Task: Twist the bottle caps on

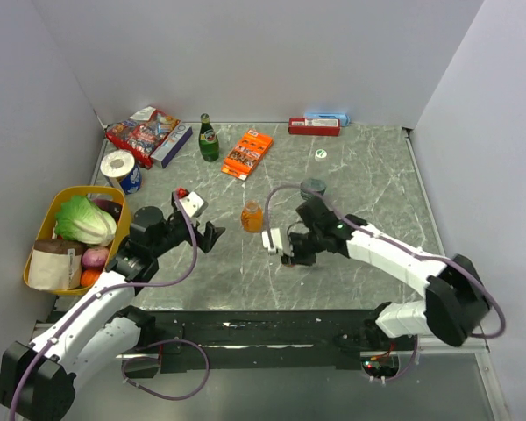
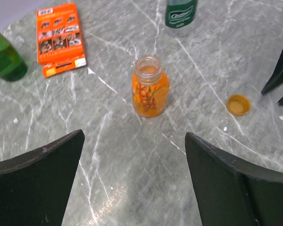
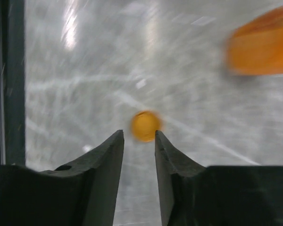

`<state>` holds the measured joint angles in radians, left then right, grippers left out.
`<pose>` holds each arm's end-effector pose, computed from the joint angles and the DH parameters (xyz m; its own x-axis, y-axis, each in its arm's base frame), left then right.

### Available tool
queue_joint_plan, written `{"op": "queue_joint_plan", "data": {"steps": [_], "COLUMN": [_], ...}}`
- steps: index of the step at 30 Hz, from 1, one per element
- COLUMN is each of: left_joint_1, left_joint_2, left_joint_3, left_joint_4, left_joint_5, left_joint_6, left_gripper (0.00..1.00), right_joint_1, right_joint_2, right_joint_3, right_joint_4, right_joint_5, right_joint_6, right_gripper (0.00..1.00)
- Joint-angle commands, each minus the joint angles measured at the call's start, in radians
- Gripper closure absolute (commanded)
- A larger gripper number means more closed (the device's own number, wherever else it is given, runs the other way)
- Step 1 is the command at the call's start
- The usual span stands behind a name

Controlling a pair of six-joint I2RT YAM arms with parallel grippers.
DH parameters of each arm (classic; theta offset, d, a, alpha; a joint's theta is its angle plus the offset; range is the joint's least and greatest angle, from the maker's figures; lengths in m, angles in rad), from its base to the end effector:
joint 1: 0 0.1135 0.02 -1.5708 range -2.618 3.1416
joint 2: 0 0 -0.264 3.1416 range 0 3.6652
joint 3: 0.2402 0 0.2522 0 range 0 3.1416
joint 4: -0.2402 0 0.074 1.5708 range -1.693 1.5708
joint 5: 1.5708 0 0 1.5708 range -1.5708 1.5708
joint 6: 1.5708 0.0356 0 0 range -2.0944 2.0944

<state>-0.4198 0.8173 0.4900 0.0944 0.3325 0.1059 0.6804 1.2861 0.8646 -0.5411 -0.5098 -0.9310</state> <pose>0.1737 -0.0902 0.2593 -0.1382 0.1711 -0.9755 0.6938 0.7197 0.0279 0.1865 0.1733 0.2352 0.2335 -0.7118 -0.6624 -0.9690 -0.1138 -0.2193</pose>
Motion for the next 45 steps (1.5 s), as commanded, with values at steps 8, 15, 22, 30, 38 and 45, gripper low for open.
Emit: {"op": "queue_joint_plan", "data": {"steps": [8, 15, 22, 30, 38, 45], "left_joint_1": [0.006, 0.004, 0.004, 0.004, 0.010, 0.006], "left_joint_2": [-0.010, -0.017, -0.017, -0.020, 0.100, 0.325], "left_joint_3": [0.071, 0.068, 0.068, 0.126, 0.335, 0.554], "left_joint_4": [-0.059, -0.059, -0.055, -0.064, 0.073, 0.147], "left_joint_5": [0.091, 0.094, 0.103, 0.195, 0.298, 0.494], "left_joint_6": [0.057, 0.054, 0.060, -0.029, -0.297, -0.522], "left_gripper": [0.09, 0.09, 0.09, 0.16, 0.18, 0.27], "right_joint_1": [0.044, 0.045, 0.047, 0.048, 0.082, 0.168], "right_joint_2": [0.150, 0.226, 0.266, 0.147, -0.261, -0.260], "right_joint_3": [-0.058, -0.046, -0.045, 0.002, -0.078, -0.076], "right_joint_4": [0.102, 0.084, 0.073, 0.069, 0.401, 0.699], "right_joint_5": [0.085, 0.119, 0.135, 0.169, 0.165, 0.244], "right_joint_6": [-0.127, -0.169, -0.198, -0.155, -0.261, -0.396], "right_gripper": [0.63, 0.63, 0.72, 1.00, 1.00, 1.00]}}
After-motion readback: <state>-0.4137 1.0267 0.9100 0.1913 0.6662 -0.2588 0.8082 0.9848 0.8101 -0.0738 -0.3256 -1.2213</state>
